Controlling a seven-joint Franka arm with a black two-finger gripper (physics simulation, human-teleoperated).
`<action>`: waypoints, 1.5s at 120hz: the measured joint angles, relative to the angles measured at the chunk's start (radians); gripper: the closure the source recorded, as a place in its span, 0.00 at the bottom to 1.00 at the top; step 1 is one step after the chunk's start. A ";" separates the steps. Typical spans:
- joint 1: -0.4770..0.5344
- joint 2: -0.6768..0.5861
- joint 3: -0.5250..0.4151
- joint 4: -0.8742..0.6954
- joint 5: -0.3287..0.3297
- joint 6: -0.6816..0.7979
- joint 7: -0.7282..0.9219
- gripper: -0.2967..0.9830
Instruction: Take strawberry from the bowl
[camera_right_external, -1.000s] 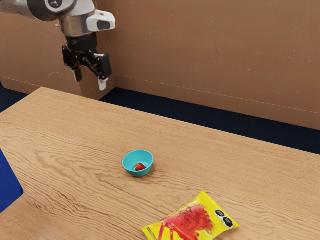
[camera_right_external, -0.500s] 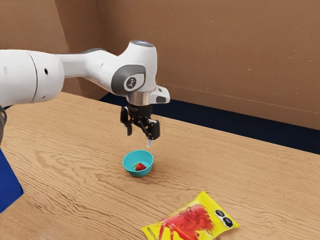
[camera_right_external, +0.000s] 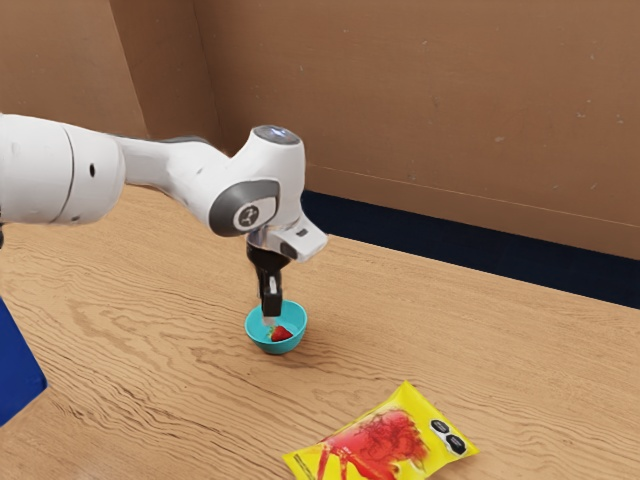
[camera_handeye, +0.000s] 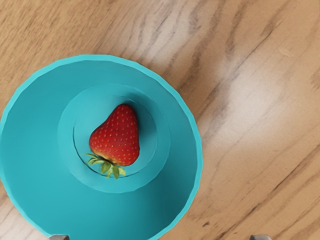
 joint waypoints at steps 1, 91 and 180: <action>0.001 0.002 0.000 0.000 -0.003 0.004 0.010 0.44; 0.172 0.143 -0.099 0.002 -0.082 0.197 0.521 0.54; 0.180 0.205 -0.116 0.040 -0.082 0.216 0.669 0.59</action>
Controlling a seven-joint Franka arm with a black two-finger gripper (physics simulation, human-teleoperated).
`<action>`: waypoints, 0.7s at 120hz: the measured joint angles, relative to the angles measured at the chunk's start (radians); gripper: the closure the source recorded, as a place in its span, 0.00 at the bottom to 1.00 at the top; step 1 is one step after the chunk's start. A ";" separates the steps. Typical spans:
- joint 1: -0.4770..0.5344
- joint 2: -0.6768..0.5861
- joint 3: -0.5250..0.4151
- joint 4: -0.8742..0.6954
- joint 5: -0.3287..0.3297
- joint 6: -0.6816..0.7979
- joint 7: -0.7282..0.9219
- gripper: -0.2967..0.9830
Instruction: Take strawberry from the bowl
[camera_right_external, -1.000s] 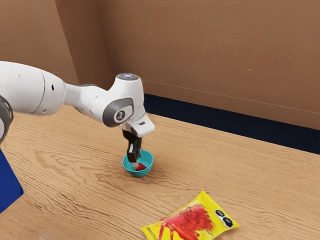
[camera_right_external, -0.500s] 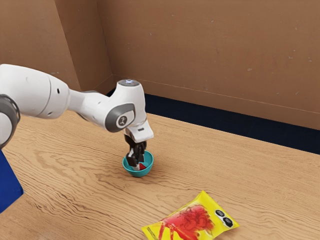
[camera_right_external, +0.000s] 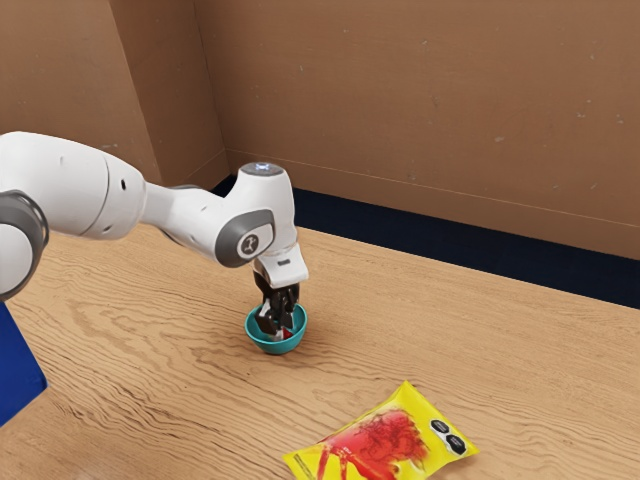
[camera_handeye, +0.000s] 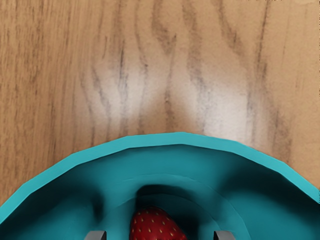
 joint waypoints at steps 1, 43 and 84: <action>0.000 0.000 0.000 0.000 0.000 0.000 0.001 0.60; 0.002 -0.007 -0.006 0.000 0.004 0.005 0.025 0.70; -0.076 -0.071 -0.032 0.073 0.015 0.009 0.033 0.76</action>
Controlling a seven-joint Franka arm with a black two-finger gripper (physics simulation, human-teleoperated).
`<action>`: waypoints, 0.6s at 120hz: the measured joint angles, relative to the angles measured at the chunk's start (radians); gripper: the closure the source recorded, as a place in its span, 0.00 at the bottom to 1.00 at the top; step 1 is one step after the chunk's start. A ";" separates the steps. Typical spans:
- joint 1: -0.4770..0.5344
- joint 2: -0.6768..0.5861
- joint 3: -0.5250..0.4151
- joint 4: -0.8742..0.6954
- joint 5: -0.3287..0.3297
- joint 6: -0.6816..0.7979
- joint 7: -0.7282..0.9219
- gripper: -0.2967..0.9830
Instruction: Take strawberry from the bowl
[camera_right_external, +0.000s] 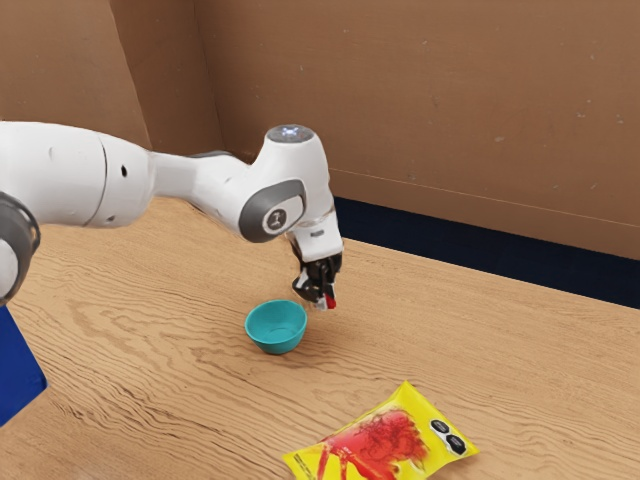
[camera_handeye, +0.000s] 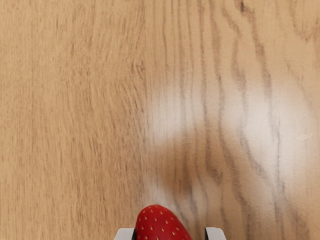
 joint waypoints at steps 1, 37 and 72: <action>-0.006 0.005 0.000 0.008 0.000 0.000 0.000 0.76; -0.062 0.131 0.007 0.075 0.002 0.008 0.003 0.70; -0.173 -0.160 0.030 0.063 -0.010 -0.036 0.001 0.36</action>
